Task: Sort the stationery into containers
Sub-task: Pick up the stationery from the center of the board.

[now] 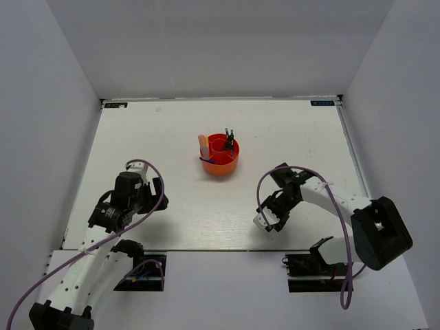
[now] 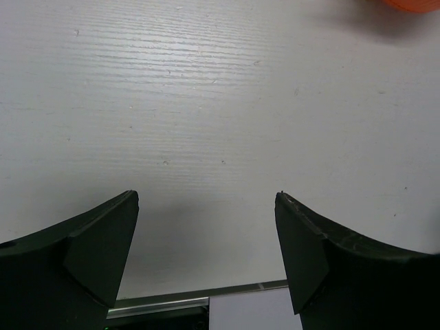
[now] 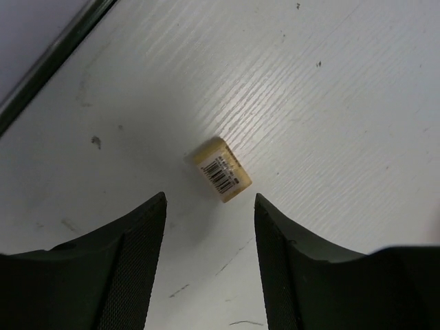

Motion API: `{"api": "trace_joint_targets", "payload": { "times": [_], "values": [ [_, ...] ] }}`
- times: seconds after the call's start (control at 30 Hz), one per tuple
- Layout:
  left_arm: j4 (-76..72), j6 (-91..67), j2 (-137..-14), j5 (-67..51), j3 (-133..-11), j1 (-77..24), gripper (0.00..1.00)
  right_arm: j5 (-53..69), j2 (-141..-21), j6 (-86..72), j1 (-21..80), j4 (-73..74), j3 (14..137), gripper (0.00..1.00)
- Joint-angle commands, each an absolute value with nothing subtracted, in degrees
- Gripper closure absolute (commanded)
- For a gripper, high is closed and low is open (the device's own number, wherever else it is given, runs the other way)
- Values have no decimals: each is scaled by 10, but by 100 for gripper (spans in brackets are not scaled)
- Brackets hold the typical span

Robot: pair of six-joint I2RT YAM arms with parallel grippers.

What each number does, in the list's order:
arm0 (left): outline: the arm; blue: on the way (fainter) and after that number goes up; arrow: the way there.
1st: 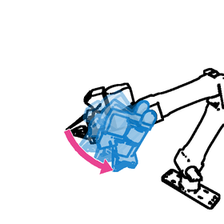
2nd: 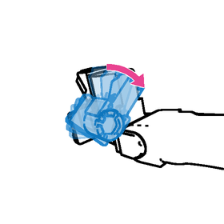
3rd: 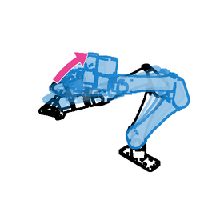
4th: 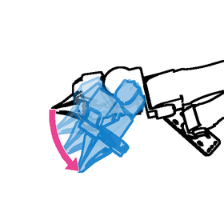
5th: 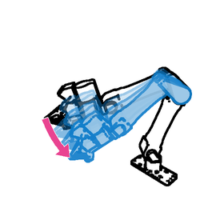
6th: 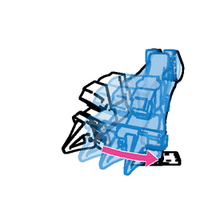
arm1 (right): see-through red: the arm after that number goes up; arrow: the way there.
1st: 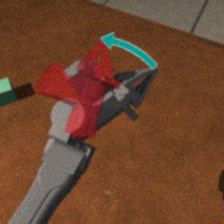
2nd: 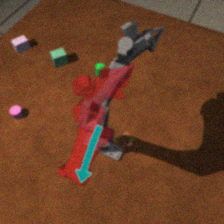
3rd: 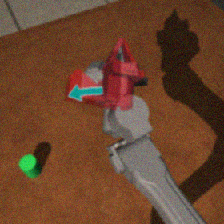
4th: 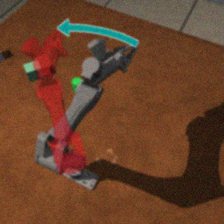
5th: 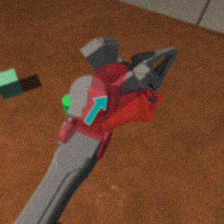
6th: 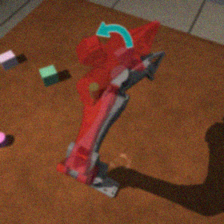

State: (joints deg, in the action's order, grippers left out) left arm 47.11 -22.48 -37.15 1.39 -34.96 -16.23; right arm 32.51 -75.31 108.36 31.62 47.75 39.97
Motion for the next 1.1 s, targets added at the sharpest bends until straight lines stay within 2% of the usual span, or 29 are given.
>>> {"api": "trace_joint_targets", "payload": {
  "times": [0.0, 0.27, 0.63, 1.0, 1.07],
  "values": [
    [464, -218, -358, 1, -343, -158, 9, 298, -780, 1161, 334, 481, 439, 43],
    [470, -222, -306, 3, -322, -149, 8, 251, -859, 1217, 372, 518, 482, 48],
    [467, -221, -295, 1, -323, -149, 7, 209, -903, 1228, 414, 544, 485, 52],
    [468, -223, -286, 1, -322, -149, 7, 172, -943, 1198, 453, 544, 469, 62],
    [467, -222, -284, 1, -322, -149, 6, 179, -943, 1167, 460, 541, 465, 67]
  ]
}}
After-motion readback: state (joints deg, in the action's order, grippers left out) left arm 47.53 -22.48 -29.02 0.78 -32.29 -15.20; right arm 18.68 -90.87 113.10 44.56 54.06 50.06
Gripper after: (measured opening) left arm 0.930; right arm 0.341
